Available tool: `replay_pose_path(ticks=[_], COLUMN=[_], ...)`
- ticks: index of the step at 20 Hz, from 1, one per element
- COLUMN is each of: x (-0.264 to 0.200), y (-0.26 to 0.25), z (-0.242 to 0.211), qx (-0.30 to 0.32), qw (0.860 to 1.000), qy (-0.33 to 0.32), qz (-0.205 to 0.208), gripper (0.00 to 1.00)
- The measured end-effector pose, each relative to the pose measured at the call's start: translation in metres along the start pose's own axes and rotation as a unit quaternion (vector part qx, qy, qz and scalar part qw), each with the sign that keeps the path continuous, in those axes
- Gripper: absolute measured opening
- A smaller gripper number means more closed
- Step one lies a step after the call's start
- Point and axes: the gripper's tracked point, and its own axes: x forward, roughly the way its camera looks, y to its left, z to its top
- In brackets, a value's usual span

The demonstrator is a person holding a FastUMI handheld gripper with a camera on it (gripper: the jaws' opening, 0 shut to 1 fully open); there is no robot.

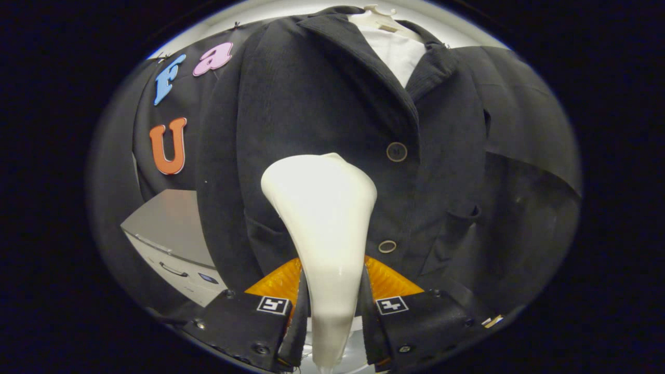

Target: Iron the clothes twice with a garment steamer, once on the left side and once on the right side.

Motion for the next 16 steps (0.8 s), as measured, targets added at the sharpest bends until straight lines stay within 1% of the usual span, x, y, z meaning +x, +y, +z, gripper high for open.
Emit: replay_pose_path(ticks=[7,16], x=[0.005,0.019], y=[-0.002,-0.002], z=[-0.034,-0.081], qx=[0.016,0.019], qw=[1.0,0.999], qy=[0.012,0.036], qz=[0.01,0.012], gripper=[0.47,0.47])
